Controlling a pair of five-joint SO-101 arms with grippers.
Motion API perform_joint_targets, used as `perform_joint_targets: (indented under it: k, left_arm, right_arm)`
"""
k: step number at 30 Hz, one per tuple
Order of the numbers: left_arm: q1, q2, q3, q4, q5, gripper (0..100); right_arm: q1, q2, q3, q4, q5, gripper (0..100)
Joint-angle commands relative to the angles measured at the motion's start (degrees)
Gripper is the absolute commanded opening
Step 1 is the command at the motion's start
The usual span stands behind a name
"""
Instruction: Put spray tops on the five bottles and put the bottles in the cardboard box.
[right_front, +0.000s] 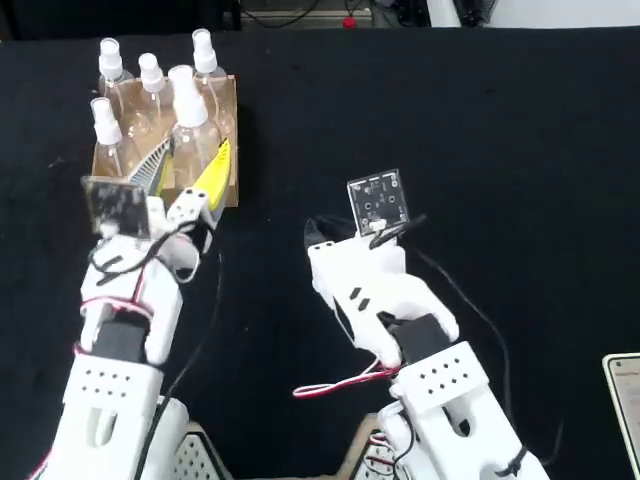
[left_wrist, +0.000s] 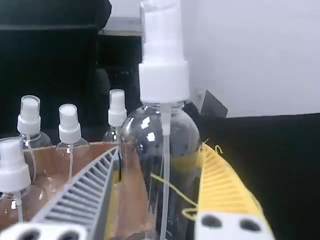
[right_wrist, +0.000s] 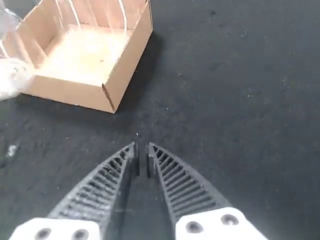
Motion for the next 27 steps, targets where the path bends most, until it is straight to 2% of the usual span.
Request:
perform_joint_targets:
  k: [1, 7, 9, 17, 22, 27]
  left_arm:
    - [-1.54, 5.1, -4.7, -1.49, -0.09, 15]
    - [-5.41, 6.07, -4.88, -1.49, -0.09, 15]
    - [-5.41, 6.51, -4.44, -3.78, -0.09, 15]
    - [-4.88, 14.07, 2.33, -30.51, 0.0, 15]
    - [-4.97, 26.2, -0.48, -41.58, 0.44, 15]
    - [-4.88, 38.33, -4.62, -51.25, 0.44, 15]
  right_arm:
    - [0.97, -1.27, -0.31, -1.41, -0.26, 3.1]
    - [0.97, -1.1, -0.31, -1.41, -0.26, 3.1]
    - [0.97, -1.1, -0.22, -1.41, -0.26, 3.1]
    - [0.97, -1.1, -0.22, -1.41, -0.26, 3.1]
    - [0.79, -1.19, 0.48, -1.76, -0.26, 3.0]
    - [-2.73, -1.36, 3.91, -6.68, -0.18, 2.9]
